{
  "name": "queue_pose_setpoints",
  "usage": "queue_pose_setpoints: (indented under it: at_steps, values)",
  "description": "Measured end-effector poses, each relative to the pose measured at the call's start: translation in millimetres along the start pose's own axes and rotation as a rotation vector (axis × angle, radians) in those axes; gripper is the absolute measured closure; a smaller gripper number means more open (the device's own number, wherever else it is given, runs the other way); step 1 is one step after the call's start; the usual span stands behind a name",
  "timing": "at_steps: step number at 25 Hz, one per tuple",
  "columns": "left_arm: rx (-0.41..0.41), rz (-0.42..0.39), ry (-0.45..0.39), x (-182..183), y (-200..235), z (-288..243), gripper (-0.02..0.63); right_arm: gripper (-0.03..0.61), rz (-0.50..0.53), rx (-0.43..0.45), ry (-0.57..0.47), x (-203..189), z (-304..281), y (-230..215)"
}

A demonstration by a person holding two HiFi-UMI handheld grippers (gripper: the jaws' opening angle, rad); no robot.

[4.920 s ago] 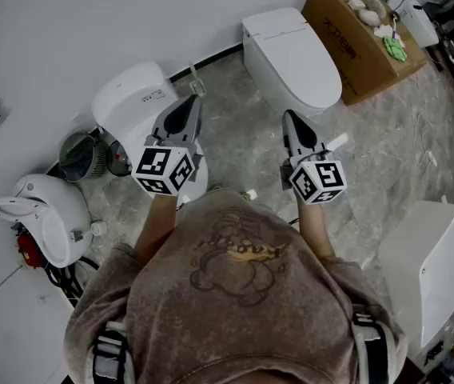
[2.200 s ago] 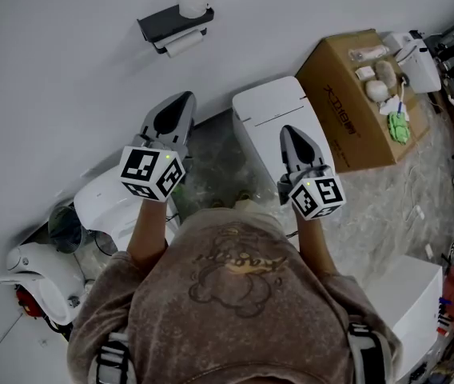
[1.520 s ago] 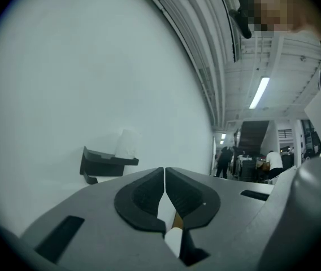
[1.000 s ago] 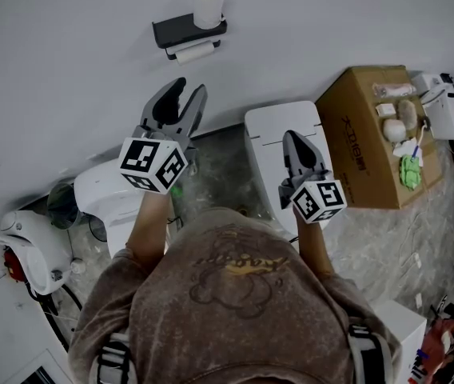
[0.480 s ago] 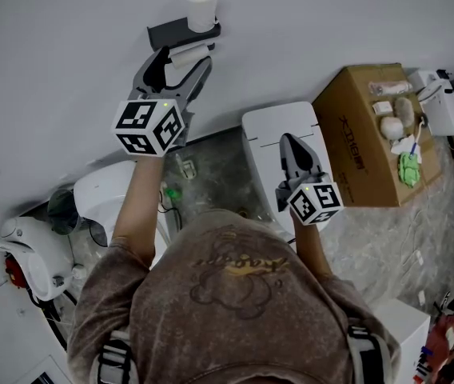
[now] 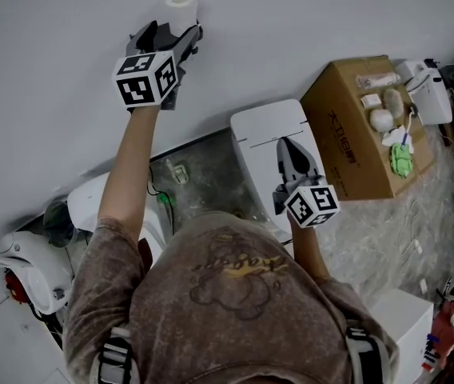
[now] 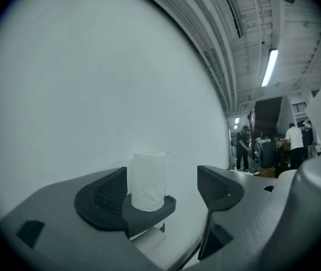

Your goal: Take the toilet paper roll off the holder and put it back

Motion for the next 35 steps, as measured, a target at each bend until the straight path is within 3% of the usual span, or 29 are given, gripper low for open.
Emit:
queue_pose_setpoints:
  at_steps: [5,20,22,27,35]
  values:
    - [0.016,-0.016,0.055,3.9,6.5,-32.9,0.216,0.580,-0.007,-0.038,0.001,-2.5,6.5,-5.4]
    - [0.095,-0.052,0.141,4.4,16.6,-78.3,0.225,0.580,-0.026,-0.119,0.004,-4.9,28.2,-18.5]
    - [0.110,-0.049,0.141,3.5,18.2,-78.4,0.301,0.580,-0.027,-0.121,0.008,-6.6,28.1,-19.5]
    - [0.098,-0.045,0.128,8.2,19.6,-74.8,0.305,0.580,-0.027,-0.120,0.009,-5.6,27.1,-19.2]
    - [0.001,-0.086,0.009,41.5,-0.3,-48.0,0.305,0.580,-0.028,-0.107,0.012,-6.6,20.6,-18.0]
Point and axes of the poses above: the fingertips, and each gripper's own axes: z backward along the fingers, y to its left, x out of its top, the point moved 7 cm from there along z, backward along the fingers, and after that the axes turned 6 degrees about y, right-handed, at the moved point
